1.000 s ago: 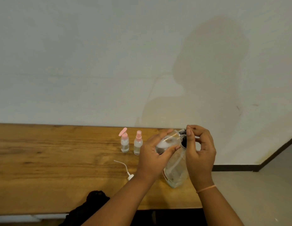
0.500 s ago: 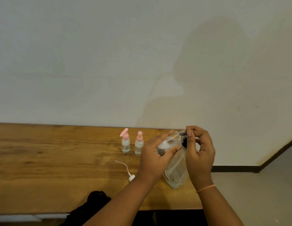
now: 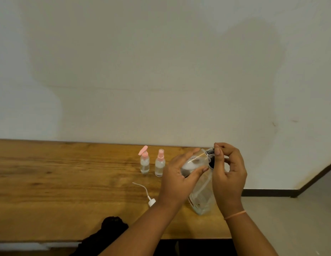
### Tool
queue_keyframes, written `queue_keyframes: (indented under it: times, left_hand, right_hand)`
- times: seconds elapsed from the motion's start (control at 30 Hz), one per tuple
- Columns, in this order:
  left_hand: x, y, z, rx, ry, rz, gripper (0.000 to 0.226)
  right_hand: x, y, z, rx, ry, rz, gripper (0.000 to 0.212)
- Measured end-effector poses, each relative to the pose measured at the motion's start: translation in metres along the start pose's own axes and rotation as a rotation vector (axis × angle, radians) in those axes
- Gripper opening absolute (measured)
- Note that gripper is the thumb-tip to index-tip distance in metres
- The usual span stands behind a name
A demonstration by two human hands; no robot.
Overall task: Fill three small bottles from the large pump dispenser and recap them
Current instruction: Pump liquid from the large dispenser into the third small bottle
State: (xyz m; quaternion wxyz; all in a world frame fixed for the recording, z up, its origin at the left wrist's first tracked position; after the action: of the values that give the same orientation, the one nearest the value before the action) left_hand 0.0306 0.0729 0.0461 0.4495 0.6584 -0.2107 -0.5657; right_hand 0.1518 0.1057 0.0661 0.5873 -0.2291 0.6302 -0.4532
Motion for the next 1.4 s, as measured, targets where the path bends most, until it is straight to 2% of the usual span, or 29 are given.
queue_keyframes:
  times: [0.17,0.4,0.63,0.77,1.0,1.23,1.4]
  left_hand:
    - [0.004,-0.006,0.003,0.033,0.003,0.063,0.045]
    - [-0.002,0.002,0.004,0.007,0.007,0.016,0.045]
    - [-0.012,0.003,0.005,0.013,-0.059,0.061,0.044]
    - [-0.018,0.002,0.012,-0.073,-0.101,0.050,0.043]
    - [-0.023,0.005,0.011,-0.077,-0.204,-0.052,0.025]
    - [-0.028,0.003,0.007,-0.149,-0.213,-0.121,0.047]
    - [-0.028,0.003,0.005,-0.086,-0.197,-0.112,0.049]
  right_hand:
    - [-0.005,0.007,0.004,0.041,-0.037,0.022,0.023]
    - [-0.004,-0.006,-0.002,-0.032,-0.028,0.005,0.013]
    - [-0.010,-0.002,0.005,0.025,-0.049,0.043,0.012]
    - [-0.009,-0.001,0.003,0.031,-0.083,0.074,0.011]
    - [-0.013,-0.002,0.006,0.100,-0.115,0.200,0.011]
    - [-0.019,0.000,0.006,0.230,-0.044,0.346,0.016]
    - [-0.020,0.003,0.007,0.247,-0.018,0.340,0.020]
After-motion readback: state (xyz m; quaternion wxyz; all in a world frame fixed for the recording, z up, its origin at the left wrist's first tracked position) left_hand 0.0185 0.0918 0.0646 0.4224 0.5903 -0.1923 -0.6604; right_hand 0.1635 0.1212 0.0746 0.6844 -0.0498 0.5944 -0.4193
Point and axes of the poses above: each hand's wrist, its own x-axis away from the middle knuckle, its own z-axis out of the back of the hand, y = z × x, the point moved 4 cm from there along -x, towards the middle knuckle, and after that the axes turned 11 degrees about -z, right-handed, at the moved point
